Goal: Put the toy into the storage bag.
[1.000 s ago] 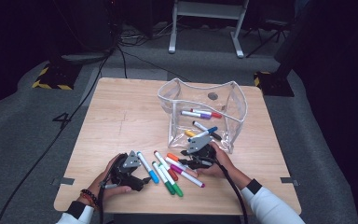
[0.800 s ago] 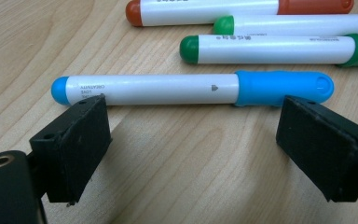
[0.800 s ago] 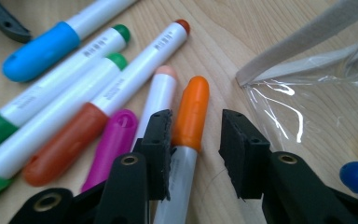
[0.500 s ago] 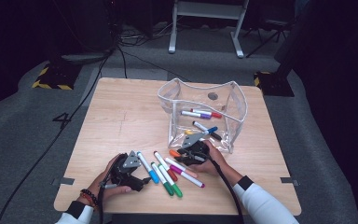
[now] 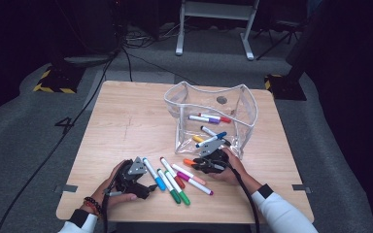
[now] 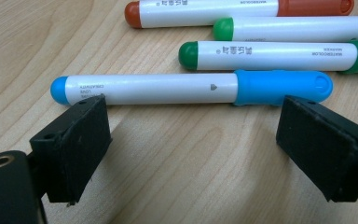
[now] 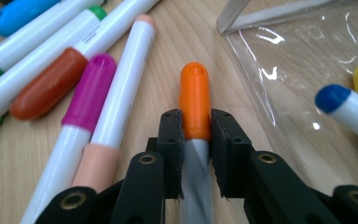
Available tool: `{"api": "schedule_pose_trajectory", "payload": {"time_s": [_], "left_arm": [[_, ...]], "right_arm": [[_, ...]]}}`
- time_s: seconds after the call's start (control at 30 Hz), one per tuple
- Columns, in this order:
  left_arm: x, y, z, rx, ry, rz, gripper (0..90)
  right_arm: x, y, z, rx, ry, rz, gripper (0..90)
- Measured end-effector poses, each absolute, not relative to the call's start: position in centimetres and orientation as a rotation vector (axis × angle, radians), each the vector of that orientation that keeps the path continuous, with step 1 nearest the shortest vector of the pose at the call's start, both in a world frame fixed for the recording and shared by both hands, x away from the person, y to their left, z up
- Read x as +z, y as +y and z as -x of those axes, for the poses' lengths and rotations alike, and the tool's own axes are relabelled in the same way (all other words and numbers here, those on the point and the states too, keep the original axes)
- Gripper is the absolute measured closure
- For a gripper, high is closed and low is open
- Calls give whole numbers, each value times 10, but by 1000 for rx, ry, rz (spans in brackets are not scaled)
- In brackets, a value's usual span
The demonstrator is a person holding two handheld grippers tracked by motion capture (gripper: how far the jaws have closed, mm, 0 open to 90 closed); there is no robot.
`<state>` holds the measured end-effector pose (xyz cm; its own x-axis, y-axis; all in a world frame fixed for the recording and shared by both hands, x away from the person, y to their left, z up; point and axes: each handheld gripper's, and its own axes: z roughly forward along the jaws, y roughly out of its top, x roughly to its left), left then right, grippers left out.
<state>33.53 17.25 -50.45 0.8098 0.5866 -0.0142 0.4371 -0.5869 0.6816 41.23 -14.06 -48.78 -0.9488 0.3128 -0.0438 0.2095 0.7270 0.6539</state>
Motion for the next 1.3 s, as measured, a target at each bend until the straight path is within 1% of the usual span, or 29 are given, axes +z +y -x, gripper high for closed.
{"api": "schedule_pose_trajectory", "payload": {"time_s": [0.23, 0.27, 0.47, 0.57, 0.6, 0.63, 0.77, 0.83, 0.87, 1.07, 1.3], "left_arm": [[-505, 173, -335, 276, 750, -2290, 102], [-505, 172, -335, 275, 749, -2289, 102], [-505, 173, -336, 274, 750, -2290, 102], [-505, 173, -336, 274, 749, -2290, 102], [-505, 173, -335, 275, 749, -2290, 102], [-505, 173, -335, 275, 749, -2290, 102], [-505, 173, -336, 274, 750, -2291, 102], [-505, 173, -336, 275, 749, -2290, 102], [-505, 173, -336, 274, 750, -2290, 102], [-505, 173, -336, 274, 750, -2290, 102], [-505, 172, -336, 272, 748, -2291, 101]], "right_arm": [[-476, -164, -399, 1083, 2746, -436, 752], [-470, -175, -393, 1121, 2729, -448, 752], [-457, -200, -381, 1188, 2685, -456, 753], [-450, -207, -378, 1212, 2654, -462, 752], [-440, -215, -375, 1241, 2618, -476, 753], [-440, -215, -375, 1241, 2618, -476, 753], [-418, -231, -368, 1287, 2539, -483, 753], [-415, -234, -367, 1294, 2526, -488, 753], [-406, -242, -363, 1311, 2495, -498, 753], [-379, -266, -353, 1345, 2407, -513, 752], [-342, -284, -346, 1380, 2333, -509, 753]]}}
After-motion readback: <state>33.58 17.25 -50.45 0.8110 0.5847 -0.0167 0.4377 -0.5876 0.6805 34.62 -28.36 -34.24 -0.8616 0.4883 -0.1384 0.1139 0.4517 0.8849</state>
